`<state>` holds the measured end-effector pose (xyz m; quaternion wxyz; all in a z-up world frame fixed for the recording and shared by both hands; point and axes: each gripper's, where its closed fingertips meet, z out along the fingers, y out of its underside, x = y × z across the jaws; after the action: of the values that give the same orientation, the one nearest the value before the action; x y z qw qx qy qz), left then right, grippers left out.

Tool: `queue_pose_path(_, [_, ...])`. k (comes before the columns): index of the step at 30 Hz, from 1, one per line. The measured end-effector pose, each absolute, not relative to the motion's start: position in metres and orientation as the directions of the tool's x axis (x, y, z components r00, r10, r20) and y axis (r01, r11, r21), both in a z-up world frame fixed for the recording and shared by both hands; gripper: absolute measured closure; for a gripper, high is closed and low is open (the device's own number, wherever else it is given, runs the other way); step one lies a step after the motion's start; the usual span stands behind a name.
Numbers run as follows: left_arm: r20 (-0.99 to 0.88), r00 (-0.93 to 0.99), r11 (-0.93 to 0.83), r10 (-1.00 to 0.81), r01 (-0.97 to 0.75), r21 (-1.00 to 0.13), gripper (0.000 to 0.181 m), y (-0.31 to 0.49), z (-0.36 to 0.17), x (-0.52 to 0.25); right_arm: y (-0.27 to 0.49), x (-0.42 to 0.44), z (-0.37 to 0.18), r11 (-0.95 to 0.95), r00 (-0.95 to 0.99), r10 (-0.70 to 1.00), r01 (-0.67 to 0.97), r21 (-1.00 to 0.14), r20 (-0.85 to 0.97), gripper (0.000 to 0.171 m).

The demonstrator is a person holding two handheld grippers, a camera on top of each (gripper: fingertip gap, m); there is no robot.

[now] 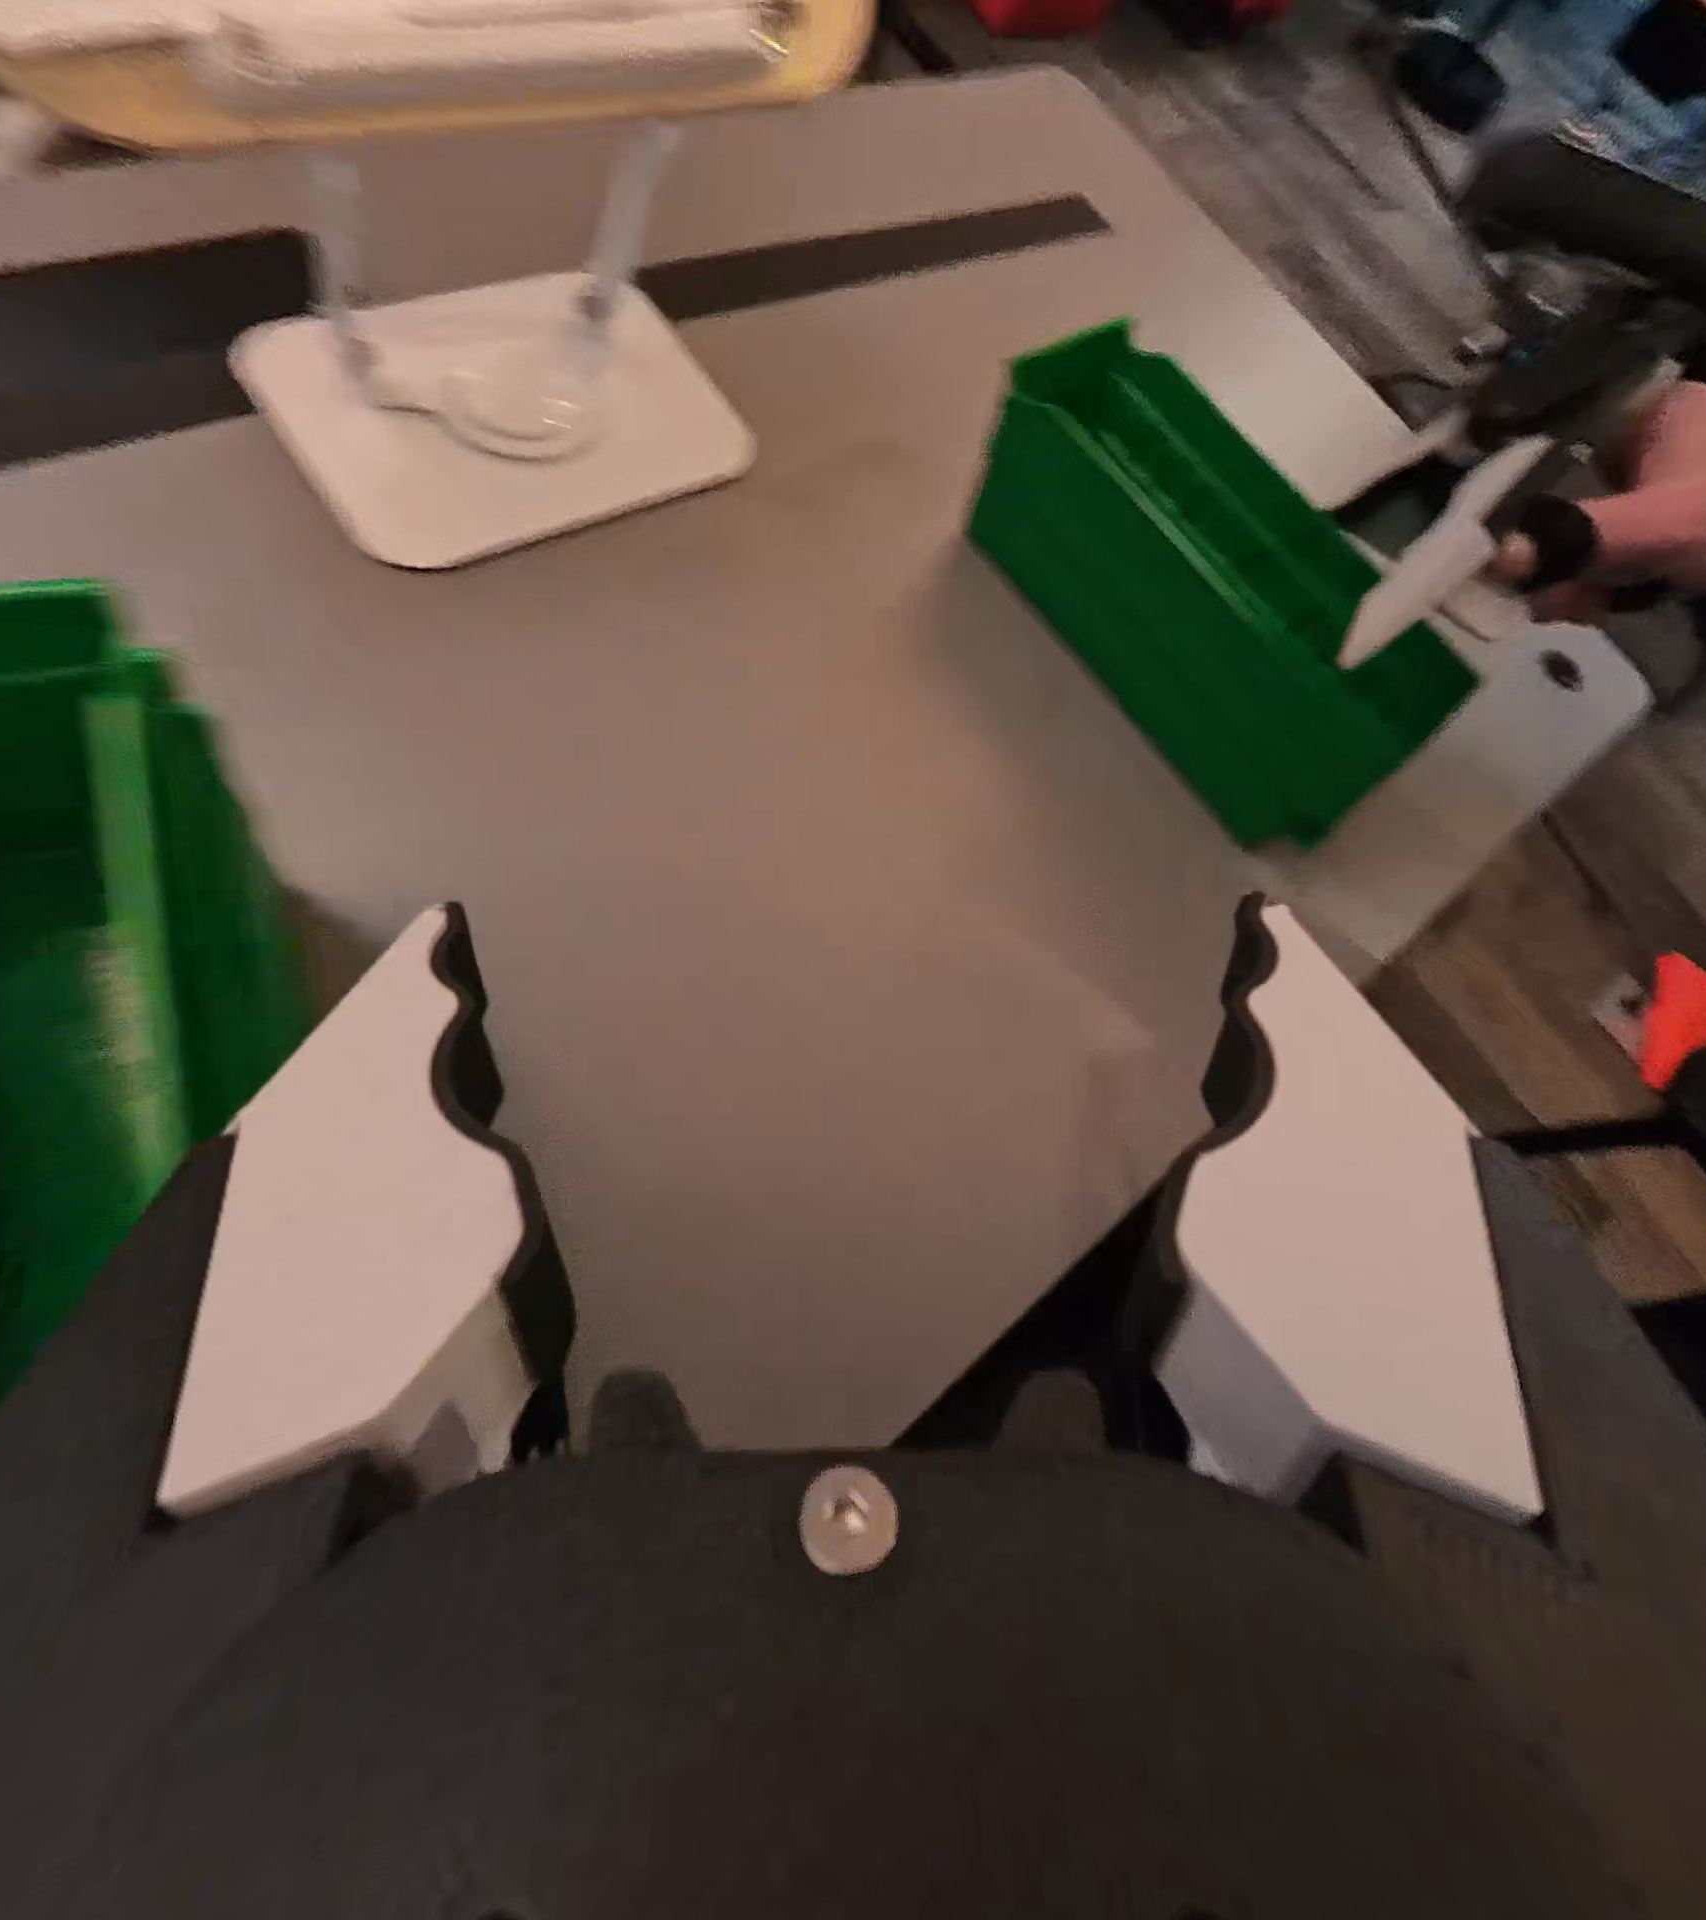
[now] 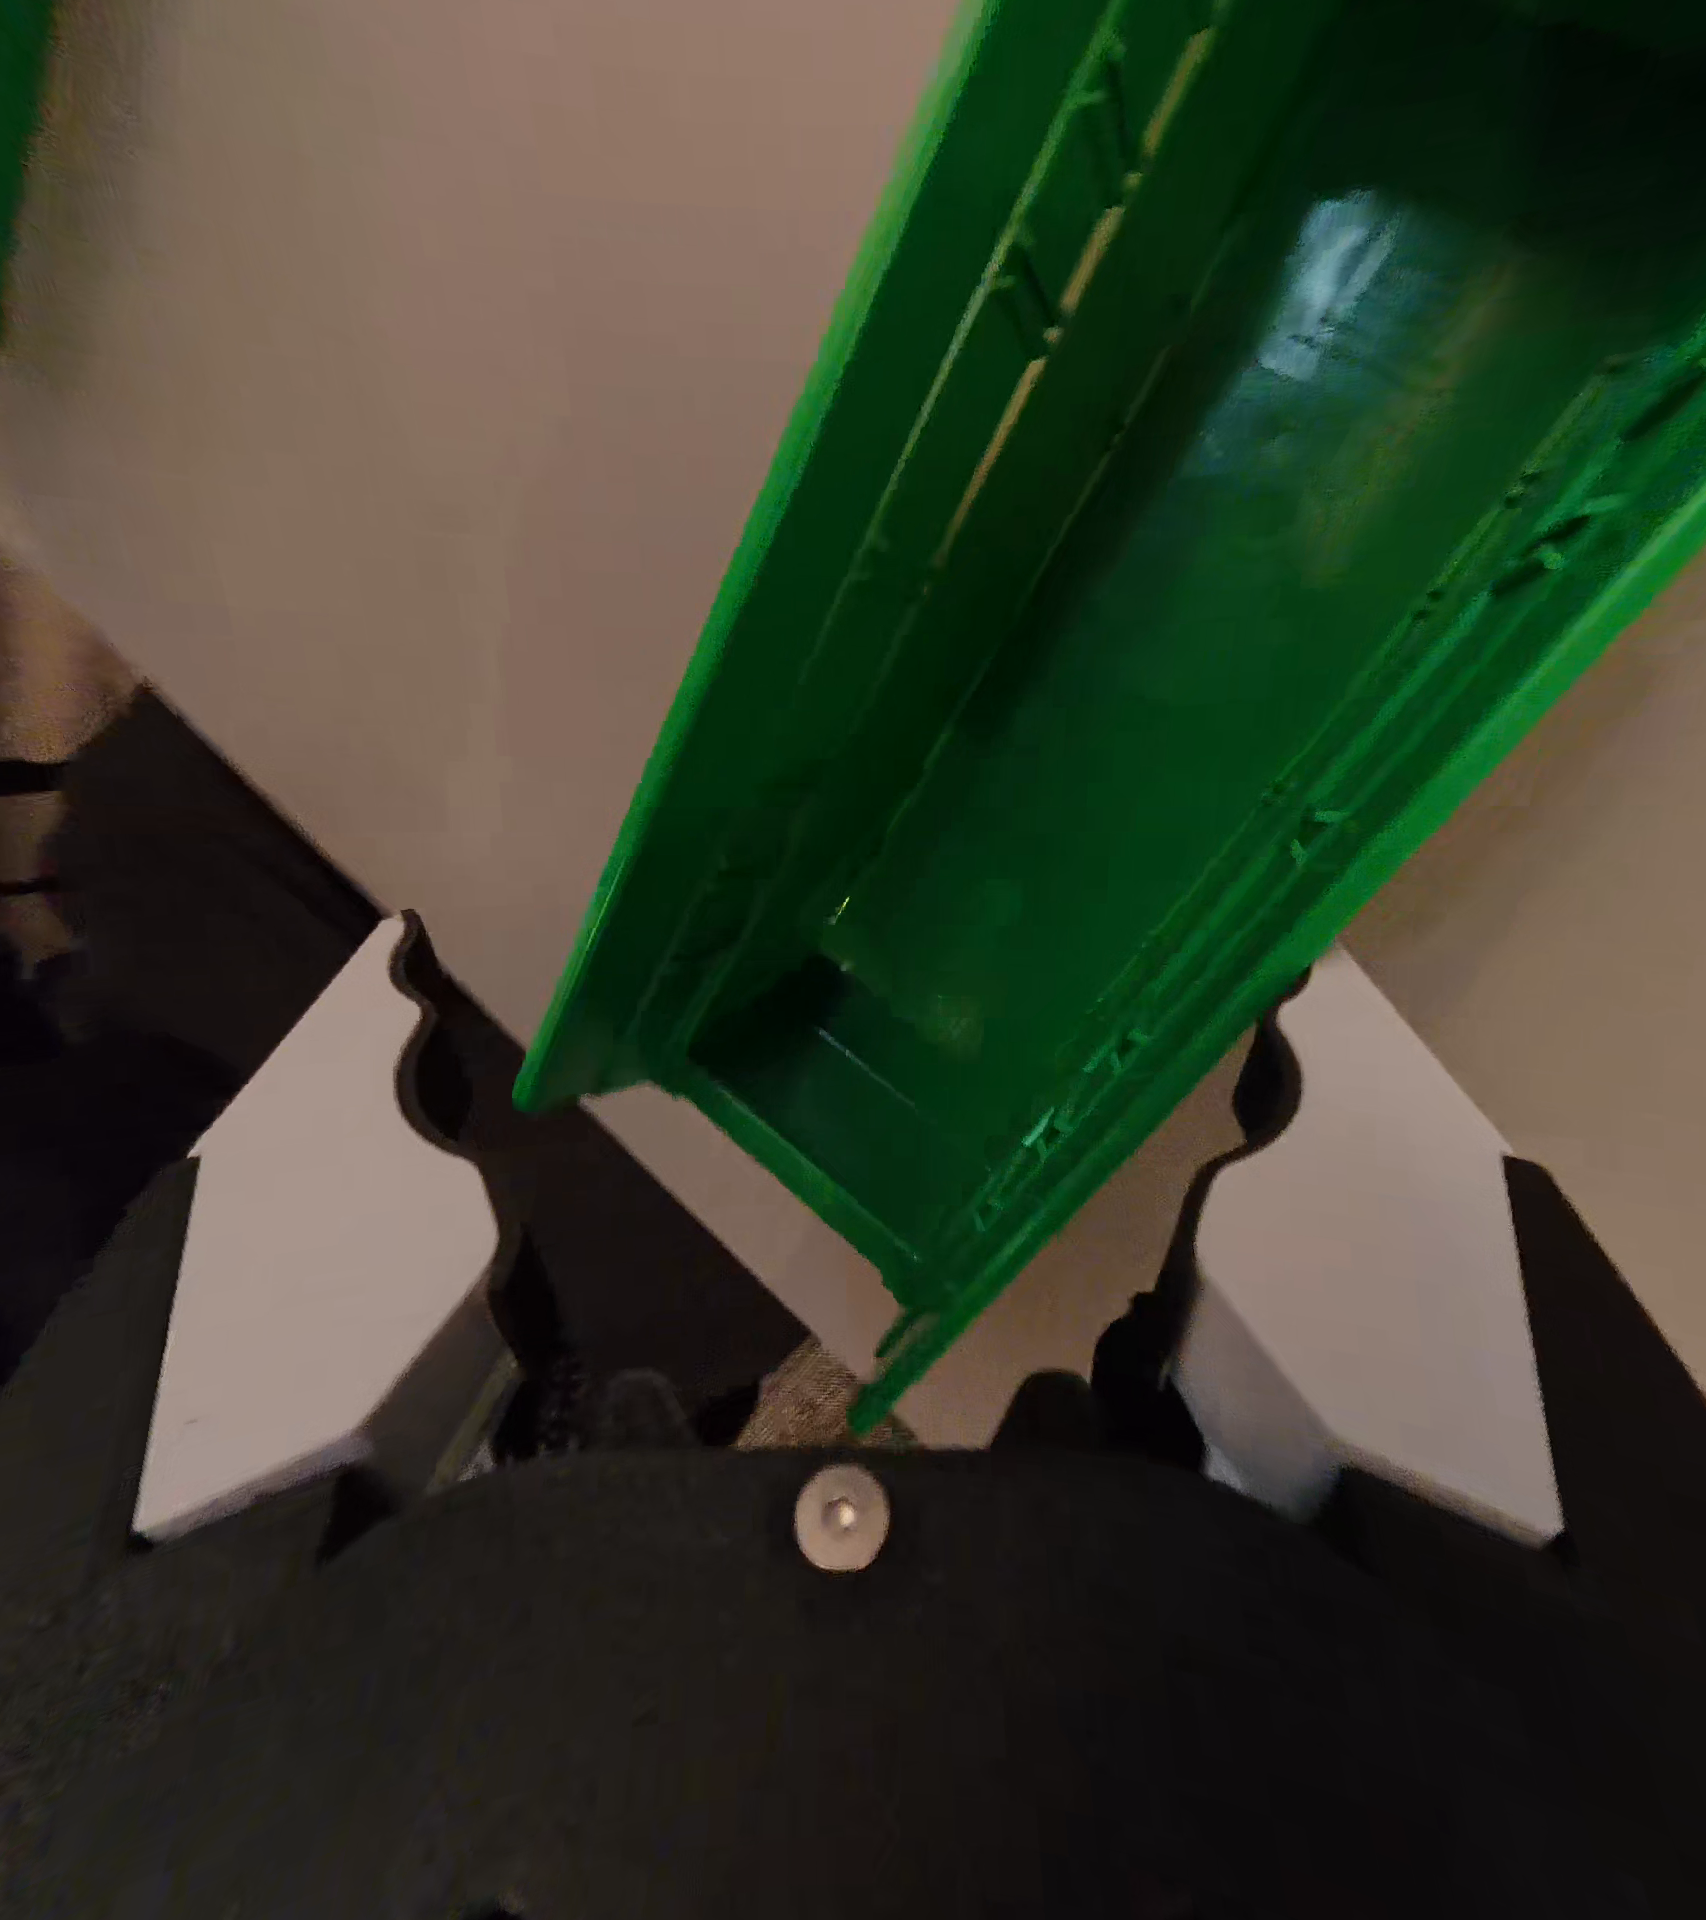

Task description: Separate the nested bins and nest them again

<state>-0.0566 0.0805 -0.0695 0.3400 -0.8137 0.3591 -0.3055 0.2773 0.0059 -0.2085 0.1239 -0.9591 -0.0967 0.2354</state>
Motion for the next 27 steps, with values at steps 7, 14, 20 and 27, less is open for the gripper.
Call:
queue_pose_path(7, [0.411,0.356,-0.544,-0.839,-0.528,-0.652,0.037,0.038,-0.145,0.048,-0.006,0.172,-0.195,-0.918,0.706,0.384,0.22,-0.331,-0.595,0.022])
queue_pose_path(14, [0.477,0.313,-0.566,-0.821,-0.553,-0.611,0.036,0.041,-0.167,0.071,-0.009,0.086,-0.188,-0.871,0.552,0.482,0.215,-0.442,-0.68,0.023])
queue_pose_path(20, [0.279,0.356,-0.451,-0.892,-0.672,-0.587,0.028,0.066,-0.179,0.058,-0.014,0.042,-0.19,-0.844,0.433,0.535,0.232,-0.484,-0.726,0.028])
queue_pose_path(27, [0.03,0.249,-0.228,-0.968,-0.824,-0.519,0.023,0.085,-0.173,0.091,-0.028,0.057,-0.189,-0.854,0.403,0.511,0.137,-0.502,-0.759,0.036])
